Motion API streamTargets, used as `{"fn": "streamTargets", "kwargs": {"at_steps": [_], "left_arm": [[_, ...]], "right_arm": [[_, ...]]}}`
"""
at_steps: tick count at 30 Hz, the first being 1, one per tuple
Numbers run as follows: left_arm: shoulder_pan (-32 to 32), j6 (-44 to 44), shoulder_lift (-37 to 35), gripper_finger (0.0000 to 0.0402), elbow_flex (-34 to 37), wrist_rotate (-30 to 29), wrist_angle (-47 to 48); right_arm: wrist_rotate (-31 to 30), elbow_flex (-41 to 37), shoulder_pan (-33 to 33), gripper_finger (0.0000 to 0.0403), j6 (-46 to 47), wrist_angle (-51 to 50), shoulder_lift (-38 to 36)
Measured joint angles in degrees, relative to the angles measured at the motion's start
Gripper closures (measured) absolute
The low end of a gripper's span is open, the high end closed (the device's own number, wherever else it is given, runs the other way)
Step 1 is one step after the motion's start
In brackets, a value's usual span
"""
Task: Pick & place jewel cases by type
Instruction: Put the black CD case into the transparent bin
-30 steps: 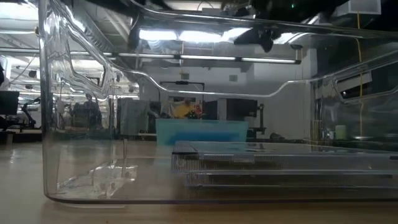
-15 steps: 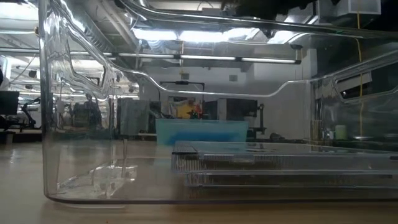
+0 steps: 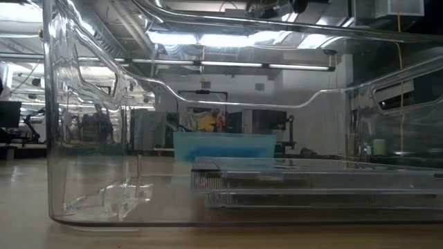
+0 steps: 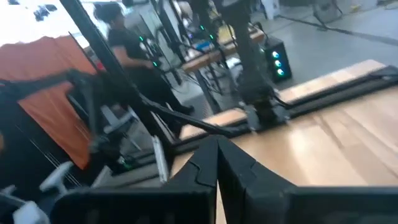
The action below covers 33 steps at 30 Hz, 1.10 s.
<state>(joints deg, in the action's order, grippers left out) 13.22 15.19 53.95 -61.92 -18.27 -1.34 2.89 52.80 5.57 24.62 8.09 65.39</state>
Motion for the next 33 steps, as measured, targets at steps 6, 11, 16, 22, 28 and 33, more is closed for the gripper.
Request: {"fn": "streamTargets", "kwargs": {"at_steps": [6,11,16,22,28,33], "left_arm": [[1.84,-6.41,2.38,0.039,-9.39,1.41,7.59],[3.72,-10.91,3.64,0.039,-14.26,1.45,13.22],[7.07,-18.08,4.67,0.039,-17.58,2.37,18.47],[10.96,-25.42,5.76,0.039,-19.65,-1.64,20.79],[14.09,-33.42,8.13,0.039,-23.69,-8.36,22.12],[15.7,-42.48,10.93,0.039,-28.38,-14.32,22.99]], "right_arm": [[-0.88,1.71,2.24,0.0396,1.97,4.99,0.02],[-6.52,12.77,5.4,0.0396,-4.76,-7.01,0.23],[-17.9,27.12,10.23,0.0396,-11.83,-22.26,2.05],[-21.82,35.4,14.09,0.0396,-18.61,-24.58,3.54],[-24.88,36.02,14.29,0.0396,-19.17,-25.01,3.62],[-24.93,36.02,14.09,0.0395,-19.29,-26.44,3.96]]}}
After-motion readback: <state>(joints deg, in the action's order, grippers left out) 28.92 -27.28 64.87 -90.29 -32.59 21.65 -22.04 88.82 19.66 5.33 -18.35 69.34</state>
